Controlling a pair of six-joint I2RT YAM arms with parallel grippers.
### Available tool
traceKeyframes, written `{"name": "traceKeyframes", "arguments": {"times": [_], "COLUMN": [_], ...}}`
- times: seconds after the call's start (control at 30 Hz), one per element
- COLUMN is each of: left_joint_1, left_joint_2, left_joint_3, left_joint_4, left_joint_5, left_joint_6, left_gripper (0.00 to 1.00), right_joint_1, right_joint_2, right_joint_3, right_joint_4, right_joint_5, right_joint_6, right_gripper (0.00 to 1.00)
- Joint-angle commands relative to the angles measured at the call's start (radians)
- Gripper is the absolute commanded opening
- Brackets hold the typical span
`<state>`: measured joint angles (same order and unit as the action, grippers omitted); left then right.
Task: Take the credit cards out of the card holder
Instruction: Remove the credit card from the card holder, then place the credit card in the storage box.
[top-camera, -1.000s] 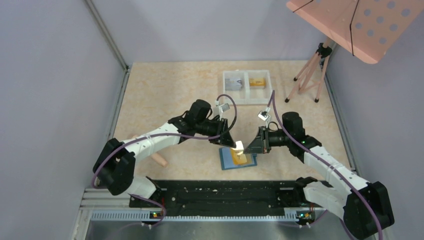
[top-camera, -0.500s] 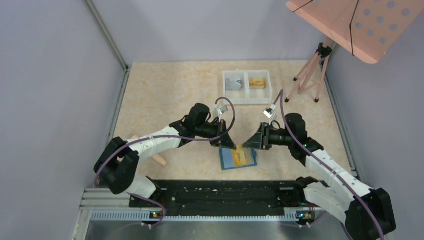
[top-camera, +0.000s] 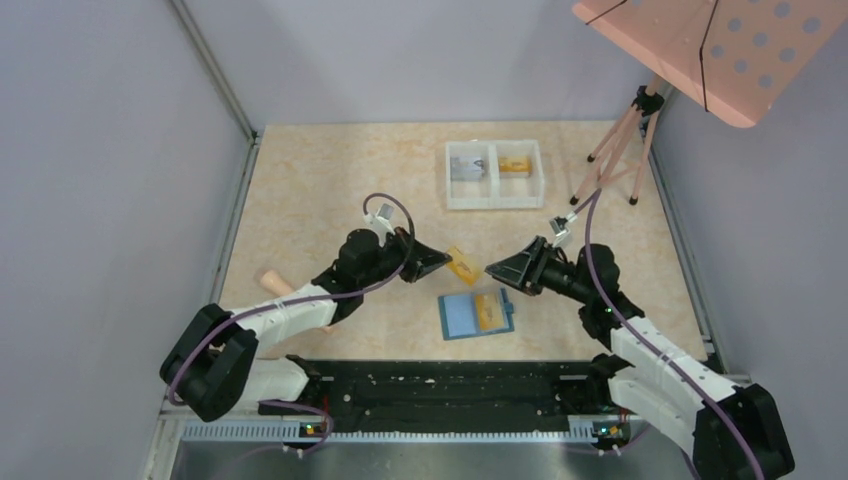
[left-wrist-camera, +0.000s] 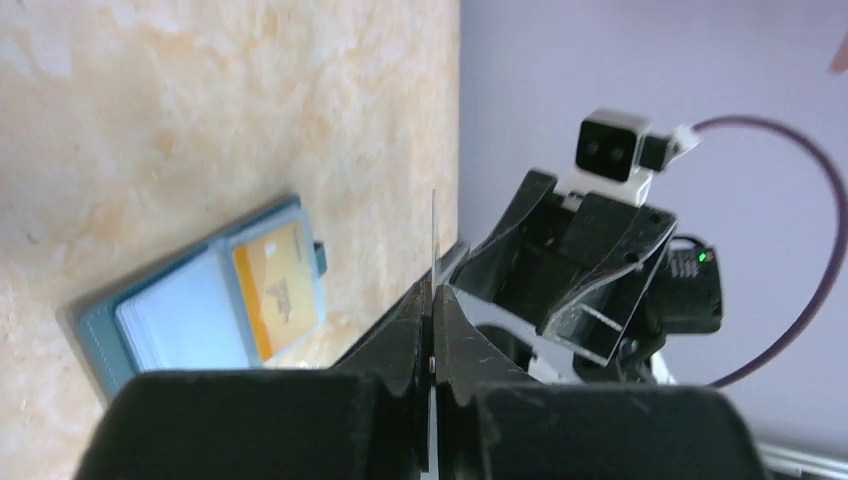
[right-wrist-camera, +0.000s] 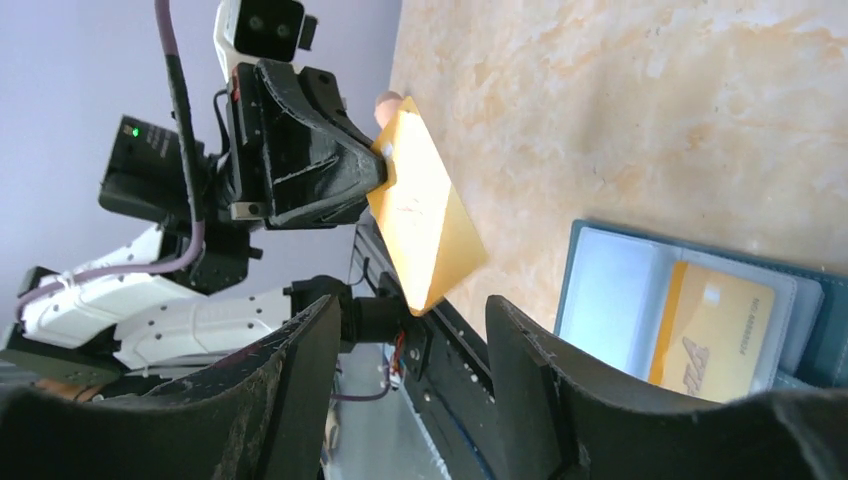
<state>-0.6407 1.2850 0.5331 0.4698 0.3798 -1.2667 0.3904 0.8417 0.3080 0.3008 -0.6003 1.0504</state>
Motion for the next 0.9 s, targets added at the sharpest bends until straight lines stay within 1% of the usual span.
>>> {"name": "traceKeyframes", "arguments": {"times": [0.0,0.13,0.27,0.33,0.47,0.67,0.87], "left_joint_1": [-0.003,-0.017,-0.025,-0.029,-0.039,-0.043,-0.043], "left_joint_2": [-0.052,-0.075,-0.059,-0.039,-0.002,0.033,0.056], "left_joint_3": [-0.036,-0.094,-0.174,-0.208,-0.242,-0.241,-0.25], "left_joint_4": [0.183,0.287,0.502,0.601,0.738,0.798,0.82], "left_joint_5": [-0.185,-0.304,-0.407,-0.437,-0.459,-0.445,-0.457], "left_joint_6": [-0.128,-0.174,-0.188,-0.198,-0.2,-0.196,-0.212], "left_gripper": [0.0,0.0,0.0,0.0,0.0,0.0,0.0], "right_joint_1": [0.015,0.043,0.093,0.109,0.13,0.146,0.154], "right_joint_2": [0.031,0.081,0.172,0.225,0.321,0.395,0.417], "right_joint_3": [0.002,0.009,0.042,0.059,0.094,0.132,0.142], "right_joint_4": [0.195,0.287,0.361,0.414,0.508,0.586,0.598], "right_joint_5": [0.048,0.095,0.119,0.116,0.115,0.094,0.082], "right_joint_6": [0.075,0.099,0.095,0.103,0.124,0.131,0.14], "right_gripper": [0.55,0.52,0.49,0.46,0.41,0.34,0.34]}}
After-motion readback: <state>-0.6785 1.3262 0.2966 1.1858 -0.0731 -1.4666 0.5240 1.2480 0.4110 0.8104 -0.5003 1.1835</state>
